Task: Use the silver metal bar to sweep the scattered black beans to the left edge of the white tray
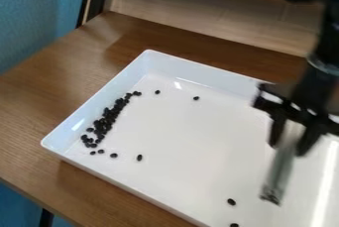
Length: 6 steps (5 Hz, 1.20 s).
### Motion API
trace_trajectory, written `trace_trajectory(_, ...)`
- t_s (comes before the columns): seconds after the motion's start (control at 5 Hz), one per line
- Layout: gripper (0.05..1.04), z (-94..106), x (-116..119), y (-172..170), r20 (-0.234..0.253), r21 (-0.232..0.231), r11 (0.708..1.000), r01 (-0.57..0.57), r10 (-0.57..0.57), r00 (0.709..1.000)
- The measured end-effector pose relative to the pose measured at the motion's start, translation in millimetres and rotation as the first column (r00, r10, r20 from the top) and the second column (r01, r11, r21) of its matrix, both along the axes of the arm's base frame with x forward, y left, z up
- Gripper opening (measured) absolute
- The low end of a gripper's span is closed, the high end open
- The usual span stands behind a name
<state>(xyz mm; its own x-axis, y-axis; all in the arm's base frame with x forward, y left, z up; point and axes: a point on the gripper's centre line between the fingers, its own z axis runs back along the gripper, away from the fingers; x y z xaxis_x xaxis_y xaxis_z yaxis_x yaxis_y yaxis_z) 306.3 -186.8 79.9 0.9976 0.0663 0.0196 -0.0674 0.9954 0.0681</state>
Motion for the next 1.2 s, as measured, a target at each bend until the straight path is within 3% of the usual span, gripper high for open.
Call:
trace_trajectory(0.2, 0.371, -23.3, -10.8, -25.4, 0.008, 0.037, 0.999, 0.038, -0.039, 0.999)
trace_trajectory(0.4, 0.371, -30.0, -10.2, -27.7, 0.038, 0.044, 0.998, 0.037, -0.039, 0.999)
trace_trajectory(0.8, 0.371, -41.7, -13.6, -18.8, 0.041, 0.06, 0.997, 0.05, -0.053, 0.998)
trace_trajectory(1.2, 0.371, -41.9, -20.5, 10.6, 0.036, 0.06, 0.997, 0.05, -0.052, 0.998)
